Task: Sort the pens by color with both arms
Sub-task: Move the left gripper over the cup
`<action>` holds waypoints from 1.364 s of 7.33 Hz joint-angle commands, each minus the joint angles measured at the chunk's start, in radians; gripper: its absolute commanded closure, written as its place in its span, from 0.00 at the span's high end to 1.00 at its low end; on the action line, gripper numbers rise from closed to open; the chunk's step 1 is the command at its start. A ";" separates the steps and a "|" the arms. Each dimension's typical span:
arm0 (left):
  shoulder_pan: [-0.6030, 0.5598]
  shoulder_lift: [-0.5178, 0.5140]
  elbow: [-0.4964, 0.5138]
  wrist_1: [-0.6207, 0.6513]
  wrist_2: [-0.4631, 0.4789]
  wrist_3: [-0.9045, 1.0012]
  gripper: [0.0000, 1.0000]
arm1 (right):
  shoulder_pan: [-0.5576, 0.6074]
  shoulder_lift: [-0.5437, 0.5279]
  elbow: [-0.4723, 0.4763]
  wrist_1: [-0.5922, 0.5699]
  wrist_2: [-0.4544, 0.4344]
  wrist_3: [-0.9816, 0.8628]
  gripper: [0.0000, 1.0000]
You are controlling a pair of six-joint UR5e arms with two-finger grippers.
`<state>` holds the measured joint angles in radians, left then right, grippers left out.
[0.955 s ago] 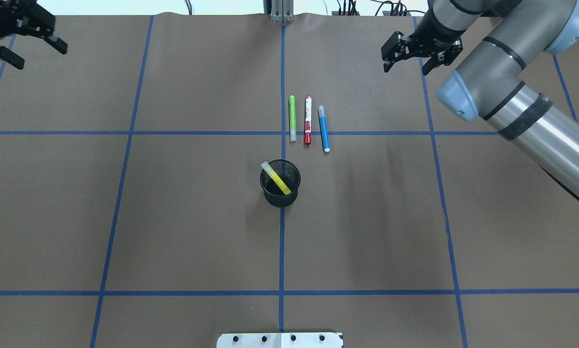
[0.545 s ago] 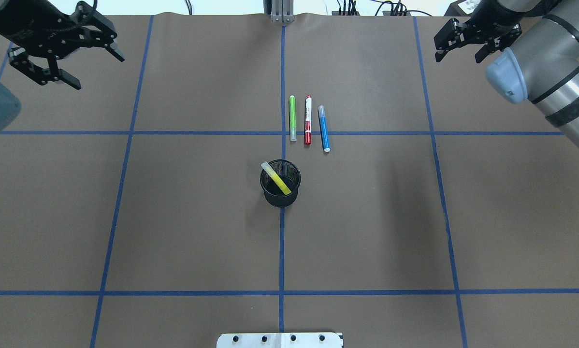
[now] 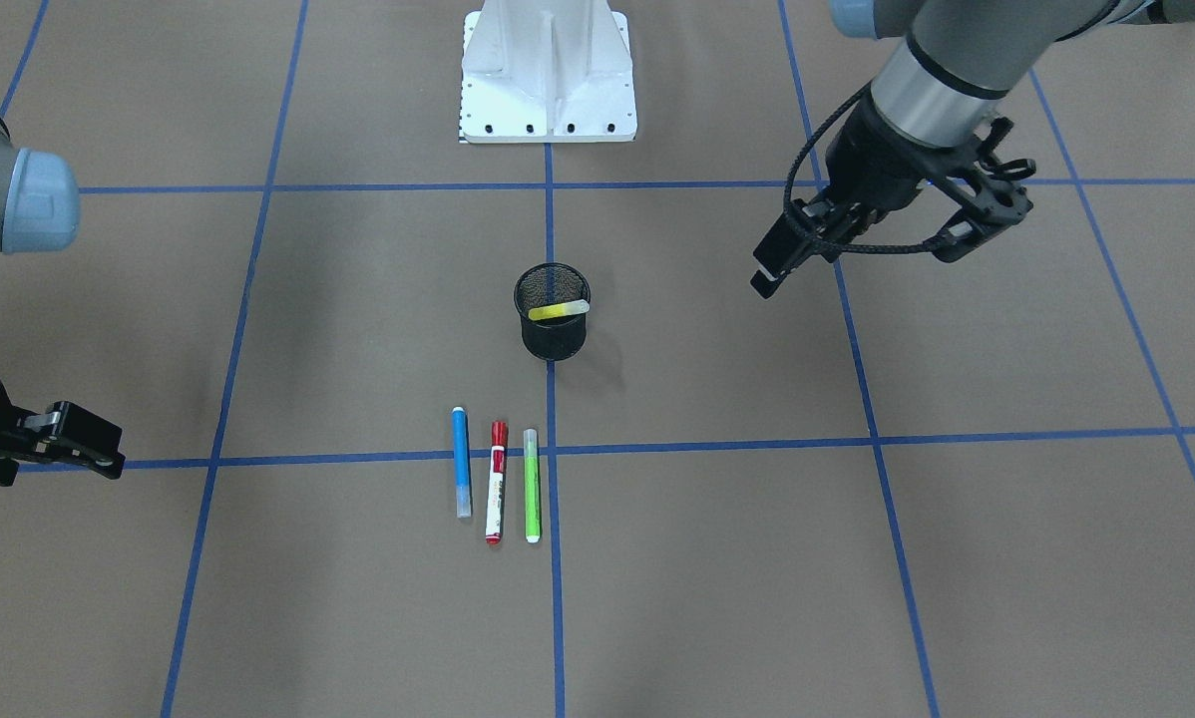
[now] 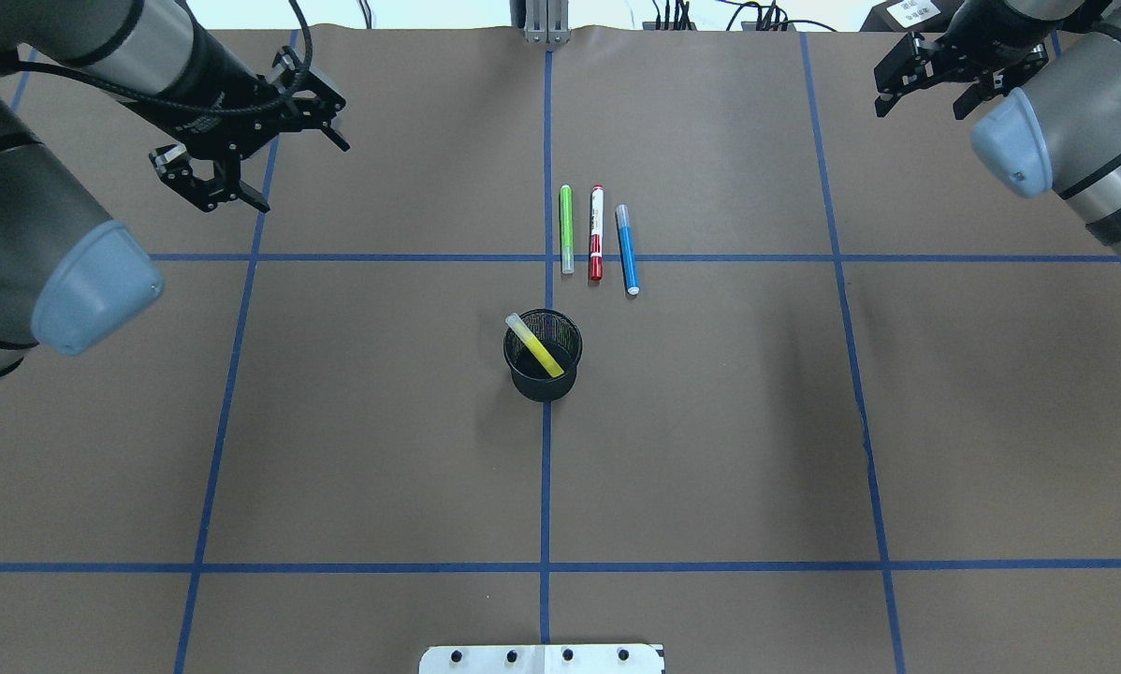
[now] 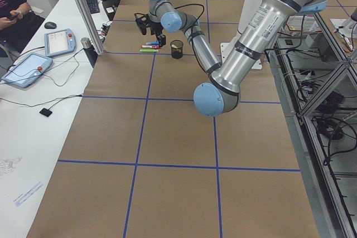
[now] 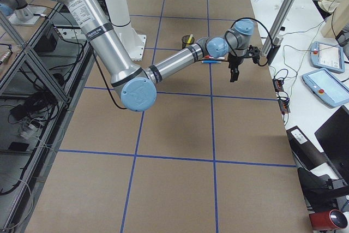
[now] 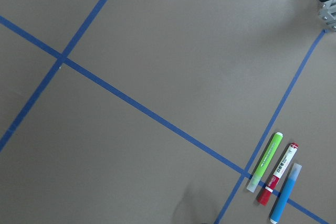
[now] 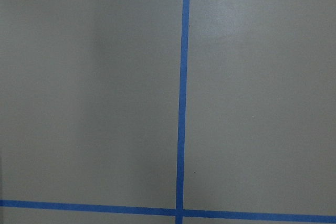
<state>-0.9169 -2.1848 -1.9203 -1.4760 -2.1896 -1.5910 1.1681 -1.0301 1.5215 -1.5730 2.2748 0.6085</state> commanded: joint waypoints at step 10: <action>0.256 -0.398 0.426 0.211 0.212 -0.115 0.99 | -0.007 -0.011 -0.004 0.001 -0.037 -0.007 0.98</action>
<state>-0.6968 -2.5825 -1.5187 -1.2340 -2.0062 -1.6739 1.1652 -1.0416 1.5192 -1.5723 2.2446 0.6013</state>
